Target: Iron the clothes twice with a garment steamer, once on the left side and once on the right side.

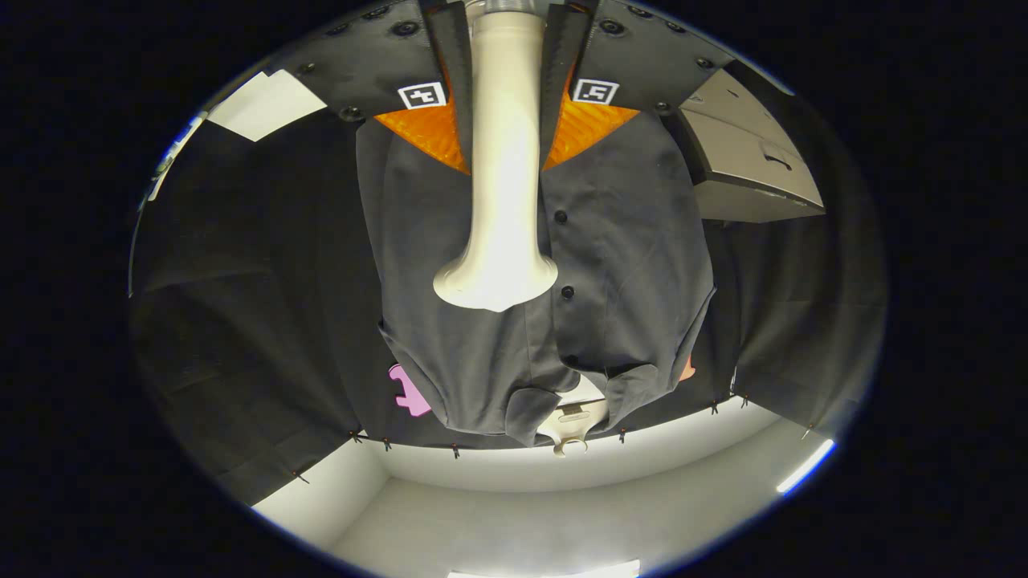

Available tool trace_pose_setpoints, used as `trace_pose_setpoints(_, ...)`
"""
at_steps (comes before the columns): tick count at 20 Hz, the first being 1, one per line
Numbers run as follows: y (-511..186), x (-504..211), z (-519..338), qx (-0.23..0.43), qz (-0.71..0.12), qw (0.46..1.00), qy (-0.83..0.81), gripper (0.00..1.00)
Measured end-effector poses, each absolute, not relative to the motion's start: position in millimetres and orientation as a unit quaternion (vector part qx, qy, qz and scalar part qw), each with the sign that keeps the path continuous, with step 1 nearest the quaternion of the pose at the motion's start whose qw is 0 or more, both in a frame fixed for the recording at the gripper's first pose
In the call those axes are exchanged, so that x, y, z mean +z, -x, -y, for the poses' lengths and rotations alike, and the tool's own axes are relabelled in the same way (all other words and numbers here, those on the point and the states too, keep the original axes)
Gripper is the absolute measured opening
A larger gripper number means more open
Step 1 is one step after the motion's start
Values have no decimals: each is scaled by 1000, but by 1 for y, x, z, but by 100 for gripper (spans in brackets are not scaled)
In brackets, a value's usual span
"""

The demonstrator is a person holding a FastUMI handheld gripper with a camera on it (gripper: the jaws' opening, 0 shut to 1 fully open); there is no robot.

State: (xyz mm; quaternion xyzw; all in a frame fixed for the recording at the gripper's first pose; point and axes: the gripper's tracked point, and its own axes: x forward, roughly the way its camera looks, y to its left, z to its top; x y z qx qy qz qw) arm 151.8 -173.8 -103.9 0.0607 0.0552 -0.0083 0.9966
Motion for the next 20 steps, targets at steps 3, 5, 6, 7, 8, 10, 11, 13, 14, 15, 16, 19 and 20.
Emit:
trace_pose_setpoints(3, -145, -120, 171, -10, -68, 996, -57, 43)
trace_pose_setpoints(5, -139, -134, 172, -12, -81, 995, -52, 43)
trace_pose_setpoints(6, -135, -140, 171, -11, -87, 995, -56, 43)
trace_pose_setpoints(7, -133, -147, 170, -11, -95, 994, -60, 43)
trace_pose_setpoints(8, -130, -154, 170, -12, -101, 993, -62, 43)
trace_pose_setpoints(10, -124, -166, 171, -15, -114, 991, -64, 43)
trace_pose_setpoints(11, -119, -173, 171, -17, -121, 990, -67, 43)
trace_pose_setpoints(13, -112, -184, 172, -21, -132, 988, -73, 43)
trace_pose_setpoints(14, -111, -188, 172, -25, -135, 988, -76, 43)
trace_pose_setpoints(15, -108, -190, 174, -29, -137, 987, -79, 43)
trace_pose_setpoints(16, -106, -190, 175, -31, -136, 987, -82, 43)
trace_pose_setpoints(19, -103, -185, 176, -34, -132, 987, -82, 43)
trace_pose_setpoints(20, -103, -182, 177, -35, -130, 988, -81, 43)
